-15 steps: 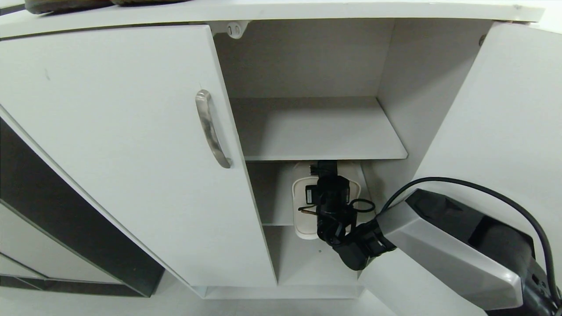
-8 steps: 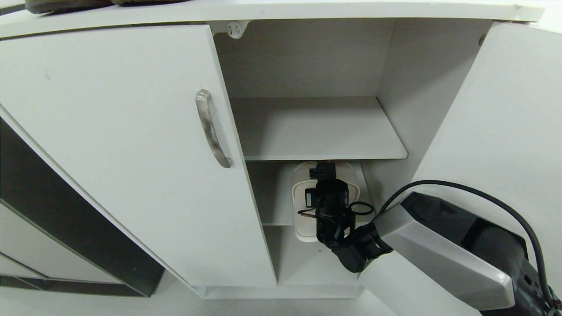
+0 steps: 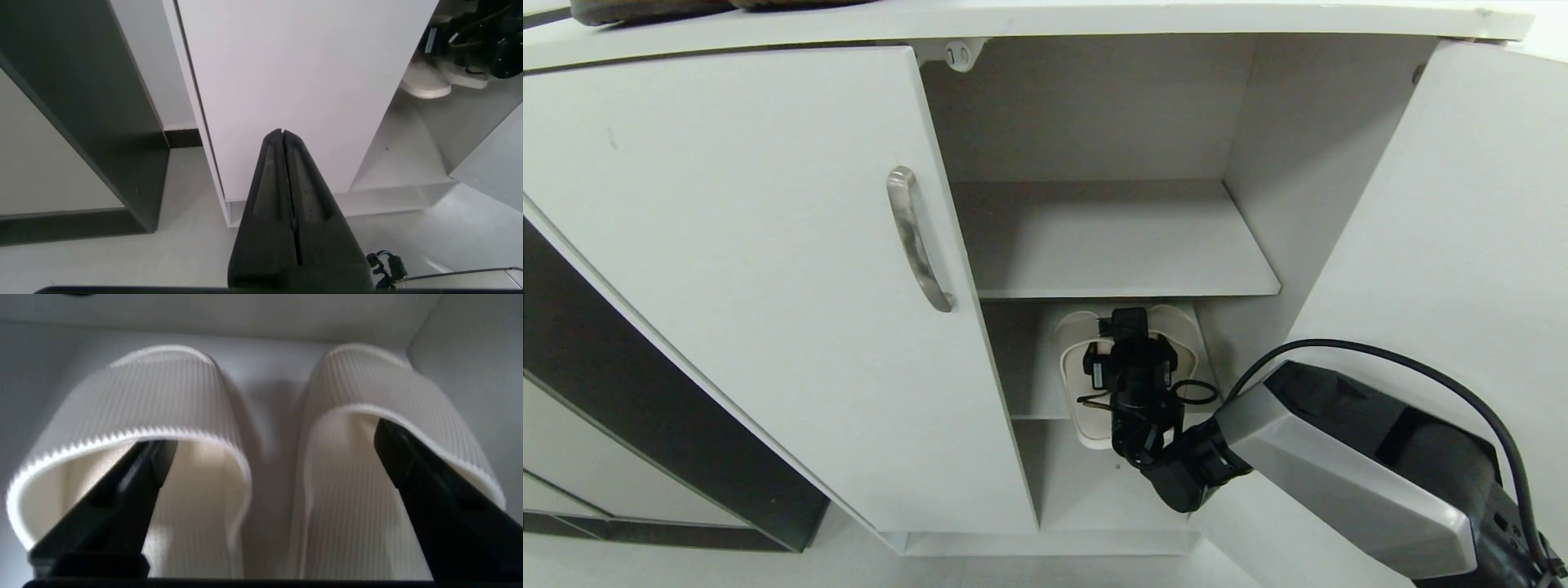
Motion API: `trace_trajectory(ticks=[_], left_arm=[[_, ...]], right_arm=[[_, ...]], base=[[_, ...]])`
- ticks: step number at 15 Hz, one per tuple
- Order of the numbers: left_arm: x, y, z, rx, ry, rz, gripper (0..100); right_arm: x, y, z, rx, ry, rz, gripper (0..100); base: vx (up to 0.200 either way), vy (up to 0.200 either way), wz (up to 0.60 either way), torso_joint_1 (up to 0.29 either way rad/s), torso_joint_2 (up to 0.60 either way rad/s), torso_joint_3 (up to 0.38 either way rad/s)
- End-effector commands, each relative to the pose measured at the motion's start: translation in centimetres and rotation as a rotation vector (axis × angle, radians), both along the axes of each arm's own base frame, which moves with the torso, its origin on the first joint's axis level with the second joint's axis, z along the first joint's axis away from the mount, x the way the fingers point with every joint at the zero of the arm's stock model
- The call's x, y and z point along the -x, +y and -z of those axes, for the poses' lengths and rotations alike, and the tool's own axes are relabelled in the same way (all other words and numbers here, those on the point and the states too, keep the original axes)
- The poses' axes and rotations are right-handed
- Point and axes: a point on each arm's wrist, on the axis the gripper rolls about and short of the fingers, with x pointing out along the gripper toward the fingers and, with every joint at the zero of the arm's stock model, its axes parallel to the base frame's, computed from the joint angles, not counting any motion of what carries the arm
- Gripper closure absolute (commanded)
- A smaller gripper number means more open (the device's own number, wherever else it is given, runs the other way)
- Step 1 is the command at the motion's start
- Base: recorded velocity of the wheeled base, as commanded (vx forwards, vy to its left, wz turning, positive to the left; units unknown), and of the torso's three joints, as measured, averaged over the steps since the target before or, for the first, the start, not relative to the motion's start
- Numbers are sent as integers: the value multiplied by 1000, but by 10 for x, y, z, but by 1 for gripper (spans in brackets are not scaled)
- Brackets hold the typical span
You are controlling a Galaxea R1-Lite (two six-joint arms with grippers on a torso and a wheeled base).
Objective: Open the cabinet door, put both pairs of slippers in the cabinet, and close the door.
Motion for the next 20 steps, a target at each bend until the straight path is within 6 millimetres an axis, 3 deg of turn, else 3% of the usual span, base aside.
trace_trajectory(ticks=[1,5,8,10,14,20], left_arm=[[0,0,0,0,1,0,100],[0,0,0,0,1,0,100],[0,0,0,0,1,0,100],[0,0,0,0,1,0,100],[0,0,0,0,1,1,100],[0,0,0,0,1,1,100]], right_arm=[[10,-2,-2,6,4,-10,0],[35,-13,-4,3,-4,-24,0],[82,-20,-13,17,7,-85,0],[99,-26,-15,26,10,-111,0],[101,-23,-11,44,9,-119,0],[101,-22,-10,46,10,-120,0]], base=[[0,0,0,0,0,0],[0,0,0,0,0,0],[0,0,0,0,0,0],[0,0,0,0,0,0],[0,0,0,0,0,0],[-200,0,0,2,0,2]])
